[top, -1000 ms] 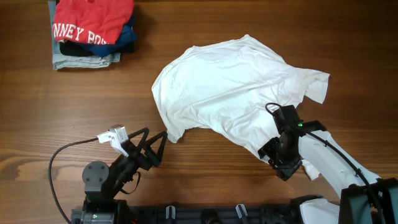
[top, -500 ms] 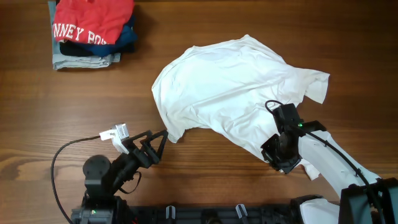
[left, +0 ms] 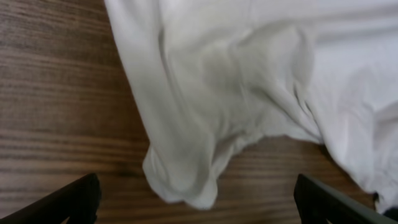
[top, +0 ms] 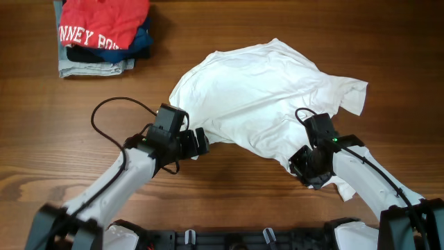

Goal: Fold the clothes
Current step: 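Grasp the T-shirt's near edges with both grippers, then lift the T-shirt with both grippers and stretch it apart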

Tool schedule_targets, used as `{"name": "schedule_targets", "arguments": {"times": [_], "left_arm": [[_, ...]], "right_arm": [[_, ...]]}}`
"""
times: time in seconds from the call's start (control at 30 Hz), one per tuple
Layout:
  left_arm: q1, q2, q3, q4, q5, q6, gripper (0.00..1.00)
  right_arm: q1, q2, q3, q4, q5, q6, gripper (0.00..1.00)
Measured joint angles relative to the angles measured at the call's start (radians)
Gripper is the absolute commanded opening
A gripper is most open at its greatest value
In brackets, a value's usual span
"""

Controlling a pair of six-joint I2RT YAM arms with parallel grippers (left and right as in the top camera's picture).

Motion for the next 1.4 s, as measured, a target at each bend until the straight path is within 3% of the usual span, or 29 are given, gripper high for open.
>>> {"name": "schedule_targets", "arguments": {"times": [0.03,0.07,0.23,0.27,0.3,0.37,0.4,0.43,0.6,0.63,0.7,0.73,0.77,0.87,0.97,1.13,1.23,1.4], "left_arm": [[0.005,0.032,0.002,0.024,-0.005,-0.008,0.99],[0.017,0.07,0.003,0.043,-0.012,-0.016,0.9],[0.039,0.095,0.006,0.116,-0.026,-0.033,0.29],[0.039,0.095,0.006,0.128,-0.026,-0.037,0.2],[0.039,0.095,0.006,0.134,-0.026,-0.037,0.17],[0.039,0.095,0.006,0.137,-0.027,-0.038,0.19],[0.039,0.095,0.006,0.138,-0.029,-0.038,0.31],[0.039,0.095,0.006,0.138,-0.03,-0.039,0.35],[0.039,0.108,0.006,0.128,-0.034,-0.041,0.37],[0.039,0.121,0.006,0.128,-0.034,-0.041,0.34],[0.039,0.148,0.006,0.127,-0.035,-0.041,0.11],[0.039,0.15,0.006,0.13,-0.034,-0.043,0.04],[0.039,0.153,0.006,0.131,-0.035,-0.042,0.04],[0.039,0.153,0.006,0.142,-0.037,-0.041,0.04],[0.039,0.132,0.03,0.057,-0.038,-0.041,0.04],[0.039,-0.158,0.127,-0.156,-0.125,-0.041,0.04],[0.039,-0.427,0.141,-0.241,-0.179,-0.041,0.04],[0.039,-0.711,0.148,-0.336,-0.214,-0.042,0.04]], "right_arm": [[0.0,0.0,0.0,-0.001,0.0,-0.007,0.21],[0.0,0.0,0.0,-0.002,0.0,-0.011,0.21],[0.0,0.0,0.0,-0.002,-0.001,-0.026,0.21],[0.0,0.0,0.0,-0.002,-0.002,-0.029,0.21],[0.0,0.0,0.0,-0.002,-0.003,-0.032,0.21],[0.0,0.0,0.0,-0.002,-0.004,-0.033,0.21],[0.0,0.0,0.0,-0.003,-0.004,-0.033,0.21],[0.0,0.0,0.0,-0.003,-0.004,-0.033,0.22],[0.0,0.0,0.0,-0.01,-0.004,-0.036,0.22],[0.0,0.0,0.0,-0.01,-0.004,-0.037,0.22],[0.0,0.0,0.0,-0.01,-0.004,-0.037,0.22],[0.0,0.0,0.0,-0.01,-0.004,-0.037,0.17],[0.0,0.0,0.0,-0.01,-0.004,-0.037,0.04],[0.0,0.0,0.0,-0.023,-0.005,-0.043,0.04],[0.0,-0.005,0.0,-0.068,-0.003,-0.043,0.04],[0.0,-0.148,0.08,-0.248,0.05,-0.044,0.04],[0.0,-0.275,0.239,-0.363,0.094,-0.065,0.04],[0.0,-0.369,0.488,-0.513,0.125,-0.137,0.04]]}}
